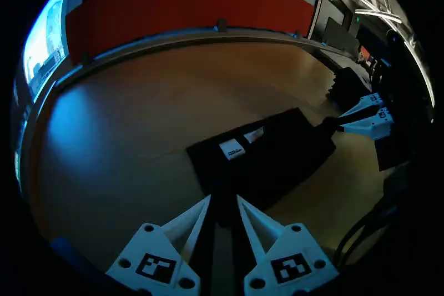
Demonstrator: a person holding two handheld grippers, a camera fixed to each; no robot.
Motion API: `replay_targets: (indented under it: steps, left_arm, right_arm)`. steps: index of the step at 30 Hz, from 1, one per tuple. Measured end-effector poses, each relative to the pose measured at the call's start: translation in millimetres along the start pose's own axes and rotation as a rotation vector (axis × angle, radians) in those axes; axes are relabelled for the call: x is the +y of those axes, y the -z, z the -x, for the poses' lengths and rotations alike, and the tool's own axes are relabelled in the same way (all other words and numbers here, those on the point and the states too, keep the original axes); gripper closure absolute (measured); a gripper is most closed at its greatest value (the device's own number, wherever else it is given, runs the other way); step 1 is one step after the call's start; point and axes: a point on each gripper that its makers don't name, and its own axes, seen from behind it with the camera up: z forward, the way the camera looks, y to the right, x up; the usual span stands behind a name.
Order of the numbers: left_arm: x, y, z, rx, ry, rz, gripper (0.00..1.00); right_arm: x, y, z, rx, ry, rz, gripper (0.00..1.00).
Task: Fold towel
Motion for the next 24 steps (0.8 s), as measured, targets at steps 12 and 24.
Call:
replay_targets:
  steps: [12, 24]
  left_arm:
    - [-5.6, -14.6, -3, -0.007, -0.011, -0.012, 0.84]
    - [-16.8, -36.0, 0, -0.039, -0.014, -0.035, 0.83]
  right_arm:
    - [8, -13.5, 3, -0.020, 0.023, -0.002, 0.82]
    - [14, -31.7, 5, -0.032, 0.011, 0.007, 0.79]
